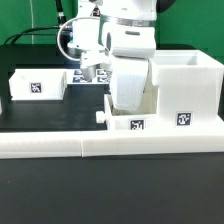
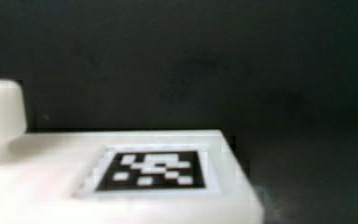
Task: Assemble drawer
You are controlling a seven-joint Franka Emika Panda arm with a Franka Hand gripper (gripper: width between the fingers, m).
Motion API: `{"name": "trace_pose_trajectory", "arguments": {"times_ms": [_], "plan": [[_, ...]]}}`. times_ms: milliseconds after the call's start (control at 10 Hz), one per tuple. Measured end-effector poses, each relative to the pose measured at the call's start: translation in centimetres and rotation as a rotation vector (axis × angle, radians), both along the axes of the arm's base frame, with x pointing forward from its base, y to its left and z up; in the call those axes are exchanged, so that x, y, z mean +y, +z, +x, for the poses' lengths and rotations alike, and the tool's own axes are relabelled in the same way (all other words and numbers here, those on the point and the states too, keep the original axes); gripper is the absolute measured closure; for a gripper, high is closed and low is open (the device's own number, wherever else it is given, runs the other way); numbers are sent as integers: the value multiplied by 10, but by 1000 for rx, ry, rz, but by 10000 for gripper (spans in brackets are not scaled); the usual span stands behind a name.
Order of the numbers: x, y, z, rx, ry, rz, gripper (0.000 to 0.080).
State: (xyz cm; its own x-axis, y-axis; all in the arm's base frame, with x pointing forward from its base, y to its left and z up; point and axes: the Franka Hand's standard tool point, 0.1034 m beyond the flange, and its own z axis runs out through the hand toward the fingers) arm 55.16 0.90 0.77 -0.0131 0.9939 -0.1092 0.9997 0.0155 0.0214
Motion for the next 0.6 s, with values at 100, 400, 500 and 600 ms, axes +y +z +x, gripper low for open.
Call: {"name": "trace_pose_trajectory", "arguments": {"times_ms": [100, 400, 500, 600], "plan": [[-2, 0, -1, 6, 1, -2, 757], [-4, 6, -1, 17, 1, -7, 430], [-2, 16, 2, 8, 0, -9, 253], [-2, 25, 3, 13, -7, -14, 253]]}}
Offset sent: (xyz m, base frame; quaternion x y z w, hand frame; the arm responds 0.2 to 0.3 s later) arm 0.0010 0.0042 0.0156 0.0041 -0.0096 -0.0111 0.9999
